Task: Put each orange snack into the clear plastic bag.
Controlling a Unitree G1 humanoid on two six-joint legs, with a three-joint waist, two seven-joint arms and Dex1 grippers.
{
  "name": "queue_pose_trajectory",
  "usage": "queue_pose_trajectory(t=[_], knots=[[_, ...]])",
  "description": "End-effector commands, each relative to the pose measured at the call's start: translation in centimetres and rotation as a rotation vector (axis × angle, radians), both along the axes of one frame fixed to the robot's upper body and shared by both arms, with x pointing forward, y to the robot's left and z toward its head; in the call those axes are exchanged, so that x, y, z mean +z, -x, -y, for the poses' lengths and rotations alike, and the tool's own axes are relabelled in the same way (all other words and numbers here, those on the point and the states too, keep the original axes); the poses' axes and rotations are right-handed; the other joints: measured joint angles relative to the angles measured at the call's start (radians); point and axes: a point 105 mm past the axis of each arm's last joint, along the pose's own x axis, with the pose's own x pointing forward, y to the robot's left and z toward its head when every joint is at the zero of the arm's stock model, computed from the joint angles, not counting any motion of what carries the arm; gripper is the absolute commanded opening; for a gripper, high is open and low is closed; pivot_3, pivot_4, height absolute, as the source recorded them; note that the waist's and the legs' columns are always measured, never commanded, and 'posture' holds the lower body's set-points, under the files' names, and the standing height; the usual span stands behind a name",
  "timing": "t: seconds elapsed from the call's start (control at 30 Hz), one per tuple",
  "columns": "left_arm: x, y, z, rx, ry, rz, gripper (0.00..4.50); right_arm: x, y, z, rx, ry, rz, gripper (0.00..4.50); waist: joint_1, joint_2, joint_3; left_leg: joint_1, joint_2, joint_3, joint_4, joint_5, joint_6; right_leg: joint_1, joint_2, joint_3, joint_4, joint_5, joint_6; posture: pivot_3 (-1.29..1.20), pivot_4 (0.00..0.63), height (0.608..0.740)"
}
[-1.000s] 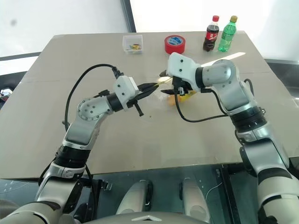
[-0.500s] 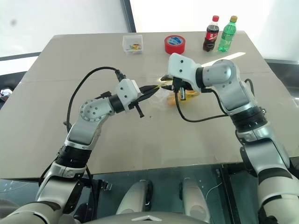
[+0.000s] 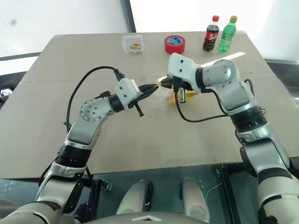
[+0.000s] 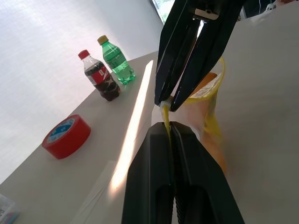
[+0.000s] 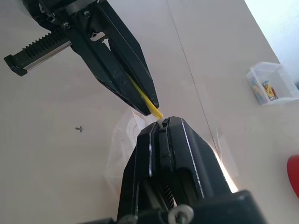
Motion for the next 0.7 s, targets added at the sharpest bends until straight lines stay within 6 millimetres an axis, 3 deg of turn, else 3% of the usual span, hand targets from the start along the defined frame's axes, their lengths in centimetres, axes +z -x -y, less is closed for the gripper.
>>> queue_pose_trajectory(t=[0.03,0.53,0.6,0.7], knots=[[0.4,0.1,-0.5,0.003,-0.009,0.028,0.00,1.8,-0.9,2.1,-0.082,-0.007,0.084,0.07,0.000,0.000,0.000,0.000,0.000,0.000,0.000,0.000,0.000,0.000,0.000,0.000,0.000,0.000,0.000,0.00,0.150,0.740],[0.5,-0.2,-0.8,0.012,-0.011,0.040,0.00,2.6,-3.5,12.5,-0.428,0.102,0.114,0.07,-0.001,0.000,0.000,0.000,0.000,0.000,0.000,0.000,0.000,0.000,0.000,0.000,0.000,0.000,0.000,0.00,0.150,0.740],[0.6,-0.3,-0.9,0.014,0.001,0.037,0.00,2.7,-3.8,12.9,-0.452,0.098,0.129,0.07,-0.001,0.000,0.000,0.000,0.000,0.000,0.000,0.000,0.000,0.000,0.000,0.000,0.000,0.000,0.000,0.00,0.150,0.740],[1.6,-1.3,-0.8,0.040,0.037,0.057,0.00,3.6,-4.3,11.7,-0.447,0.009,0.155,0.07,-0.001,0.000,0.000,0.000,0.000,0.001,0.000,0.000,0.000,0.000,0.000,0.000,0.000,0.000,0.000,0.00,0.150,0.740]])
